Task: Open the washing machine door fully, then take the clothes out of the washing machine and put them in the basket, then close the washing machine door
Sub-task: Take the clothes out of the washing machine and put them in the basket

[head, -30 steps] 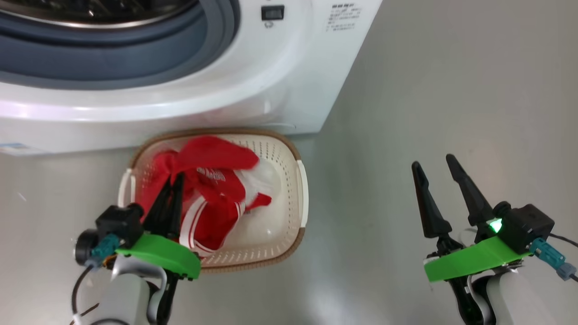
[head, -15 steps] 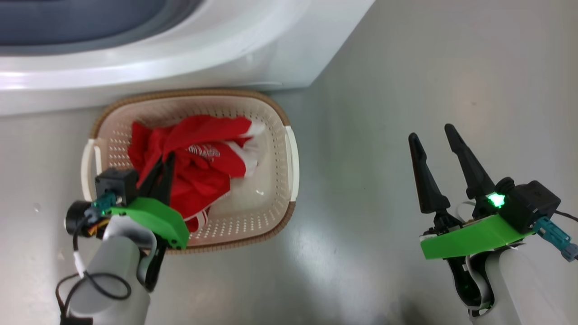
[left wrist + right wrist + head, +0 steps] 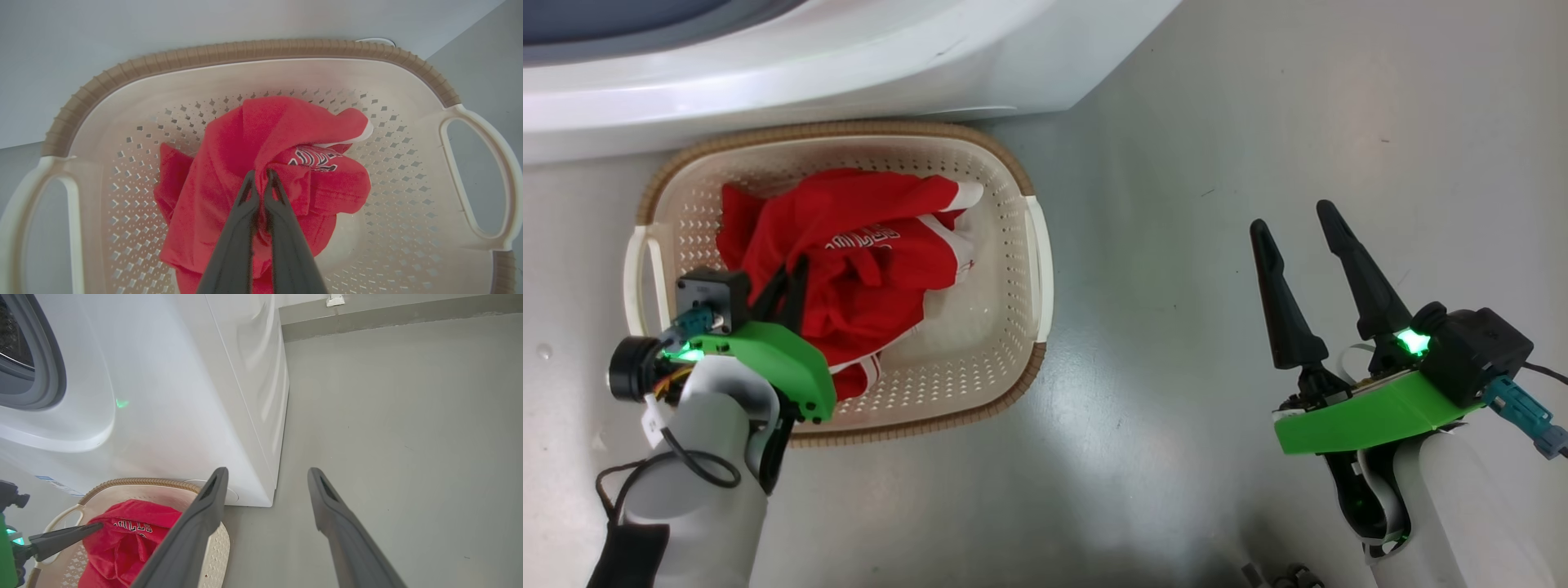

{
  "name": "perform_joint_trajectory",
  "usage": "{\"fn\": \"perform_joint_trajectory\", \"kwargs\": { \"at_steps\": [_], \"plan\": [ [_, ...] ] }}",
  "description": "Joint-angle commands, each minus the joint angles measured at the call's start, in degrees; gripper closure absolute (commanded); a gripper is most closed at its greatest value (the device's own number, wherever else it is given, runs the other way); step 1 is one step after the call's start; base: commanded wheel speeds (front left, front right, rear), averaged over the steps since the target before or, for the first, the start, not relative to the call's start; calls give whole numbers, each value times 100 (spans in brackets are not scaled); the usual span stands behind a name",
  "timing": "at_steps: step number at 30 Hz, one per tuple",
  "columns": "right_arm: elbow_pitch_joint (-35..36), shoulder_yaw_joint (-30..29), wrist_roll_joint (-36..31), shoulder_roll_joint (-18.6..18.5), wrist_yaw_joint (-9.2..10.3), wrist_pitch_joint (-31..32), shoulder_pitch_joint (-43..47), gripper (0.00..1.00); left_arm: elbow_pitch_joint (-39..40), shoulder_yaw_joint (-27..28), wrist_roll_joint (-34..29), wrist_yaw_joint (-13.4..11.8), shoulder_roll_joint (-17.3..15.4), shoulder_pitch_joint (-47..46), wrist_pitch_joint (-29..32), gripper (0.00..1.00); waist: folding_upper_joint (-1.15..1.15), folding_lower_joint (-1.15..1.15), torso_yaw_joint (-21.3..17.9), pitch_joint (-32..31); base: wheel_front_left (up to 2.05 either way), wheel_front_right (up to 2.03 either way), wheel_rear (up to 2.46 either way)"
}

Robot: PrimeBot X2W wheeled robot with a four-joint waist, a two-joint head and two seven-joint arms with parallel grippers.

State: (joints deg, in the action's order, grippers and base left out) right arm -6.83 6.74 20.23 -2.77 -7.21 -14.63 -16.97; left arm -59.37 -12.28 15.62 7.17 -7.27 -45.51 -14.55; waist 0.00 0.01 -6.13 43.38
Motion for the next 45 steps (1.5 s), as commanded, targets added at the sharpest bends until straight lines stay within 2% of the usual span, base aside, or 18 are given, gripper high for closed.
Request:
{"fn": "perform_joint_trajectory", "kwargs": {
  "at_steps": [1,2,3,20,31,45],
  "plan": [
    [122,146,5,-10,-28,-37,73,0,16,143,-40,32,-177,41,-45,56,0,-1,-1,-7,0,0,0],
    [118,143,6,-10,-28,-37,73,0,-3,149,-36,32,-169,31,-45,30,0,-1,1,-16,0,0,0],
    [109,138,5,-10,-28,-37,75,0,-12,156,-28,32,-160,30,-45,0,0,-1,6,-39,0,0,0],
    [-194,50,-45,-10,-28,-37,290,0,560,536,16,32,-34,784,-45,0,0,-1,174,-1119,0,0,0],
    [-386,-18,-83,-10,-28,-37,706,0,1670,931,-235,32,-21,1735,-45,0,0,-1,225,-2166,0,0,0],
    [-507,-120,-188,-10,-28,-37,1298,0,3187,1417,-622,32,89,2969,-45,0,0,-1,264,-3198,0,0,0]
  ]
}}
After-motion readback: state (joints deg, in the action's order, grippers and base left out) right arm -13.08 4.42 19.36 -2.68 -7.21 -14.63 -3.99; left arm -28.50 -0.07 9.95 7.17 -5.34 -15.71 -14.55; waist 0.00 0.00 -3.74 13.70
